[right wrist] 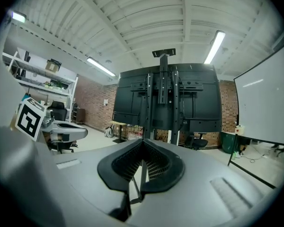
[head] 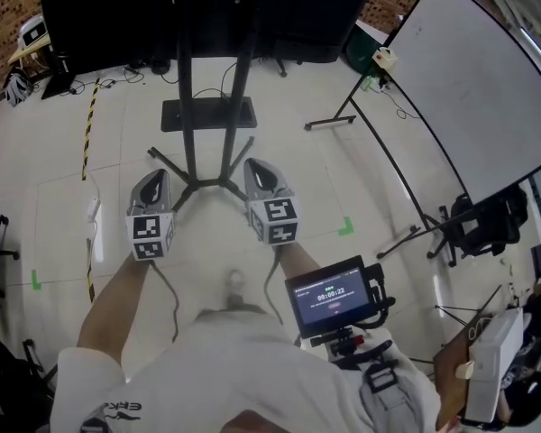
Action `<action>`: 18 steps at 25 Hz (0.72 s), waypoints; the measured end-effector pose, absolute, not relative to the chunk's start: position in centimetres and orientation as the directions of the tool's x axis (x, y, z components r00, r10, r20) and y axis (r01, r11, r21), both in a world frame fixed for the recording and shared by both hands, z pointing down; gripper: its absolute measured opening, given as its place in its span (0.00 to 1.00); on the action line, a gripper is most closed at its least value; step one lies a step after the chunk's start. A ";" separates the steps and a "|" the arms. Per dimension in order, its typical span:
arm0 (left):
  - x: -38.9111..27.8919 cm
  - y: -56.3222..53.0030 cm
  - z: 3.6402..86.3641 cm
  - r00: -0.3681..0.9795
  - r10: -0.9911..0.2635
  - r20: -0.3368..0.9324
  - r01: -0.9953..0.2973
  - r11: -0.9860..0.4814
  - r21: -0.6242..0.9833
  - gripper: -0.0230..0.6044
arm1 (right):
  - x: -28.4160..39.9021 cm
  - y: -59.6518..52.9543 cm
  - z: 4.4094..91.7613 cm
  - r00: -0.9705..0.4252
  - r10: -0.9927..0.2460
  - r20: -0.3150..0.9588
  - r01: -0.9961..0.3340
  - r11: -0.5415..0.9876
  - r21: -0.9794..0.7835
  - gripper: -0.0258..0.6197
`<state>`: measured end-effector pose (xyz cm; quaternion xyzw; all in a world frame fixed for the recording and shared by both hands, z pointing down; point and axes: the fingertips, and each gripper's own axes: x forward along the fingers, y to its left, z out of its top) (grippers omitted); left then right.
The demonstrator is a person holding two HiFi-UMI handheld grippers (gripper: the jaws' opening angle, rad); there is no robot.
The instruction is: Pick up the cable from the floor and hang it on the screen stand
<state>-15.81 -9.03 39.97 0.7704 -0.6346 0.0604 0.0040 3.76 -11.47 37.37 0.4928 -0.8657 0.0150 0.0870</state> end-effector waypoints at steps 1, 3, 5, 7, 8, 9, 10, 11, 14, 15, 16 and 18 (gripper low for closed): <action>-15.6 -8.2 40.1 0.192 -0.977 0.095 -0.978 -0.199 -0.066 0.04 | 3.9 -10.5 37.7 -0.496 -0.852 0.169 -0.858 0.511 0.057 0.06; -15.3 -7.0 40.4 0.201 -0.975 0.090 -0.976 -0.207 -0.067 0.04 | 4.1 -9.0 38.3 -0.490 -0.854 0.174 -0.862 0.504 0.051 0.06; -15.0 -5.8 40.8 0.203 -0.975 0.088 -0.975 -0.210 -0.076 0.04 | 4.2 -7.8 39.0 -0.490 -0.853 0.181 -0.862 0.505 0.044 0.06; -14.9 -4.7 41.8 0.198 -0.976 0.096 -0.976 -0.205 -0.073 0.04 | 4.4 -6.7 39.9 -0.496 -0.847 0.191 -0.860 0.510 0.032 0.06; -14.9 -4.2 42.3 0.193 -0.976 0.101 -0.977 -0.201 -0.068 0.04 | 4.5 -6.3 40.4 -0.499 -0.844 0.197 -0.858 0.513 0.024 0.06; -14.9 -3.8 42.6 0.189 -0.976 0.106 -0.979 -0.196 -0.062 0.04 | 4.7 -6.0 40.8 -0.501 -0.841 0.202 -0.857 0.515 0.017 0.06; -14.8 -3.6 42.8 0.184 -0.977 0.109 -0.980 -0.191 -0.055 0.04 | 5.0 -5.7 41.1 -0.503 -0.839 0.206 -0.856 0.516 0.011 0.06; -14.8 -3.3 42.9 0.179 -0.978 0.110 -0.981 -0.186 -0.049 0.04 | 5.2 -5.5 41.5 -0.505 -0.837 0.210 -0.856 0.518 0.007 0.06; -14.4 -2.6 43.3 0.163 -0.980 0.115 -0.985 -0.169 -0.045 0.04 | 5.8 -4.8 42.7 -0.511 -0.827 0.233 -0.852 0.524 -0.007 0.06; -14.2 -2.3 43.6 0.157 -0.980 0.120 -0.986 -0.163 -0.044 0.04 | 6.0 -4.5 43.2 -0.514 -0.823 0.243 -0.849 0.528 -0.009 0.06; -14.0 -2.1 43.8 0.152 -0.981 0.124 -0.987 -0.158 -0.043 0.04 | 6.2 -4.3 43.6 -0.518 -0.818 0.250 -0.846 0.533 -0.010 0.06; -13.6 -1.7 44.1 0.140 -0.982 0.126 -0.989 -0.145 -0.035 0.04 | 6.6 -4.0 44.2 -0.526 -0.809 0.263 -0.840 0.543 -0.010 0.06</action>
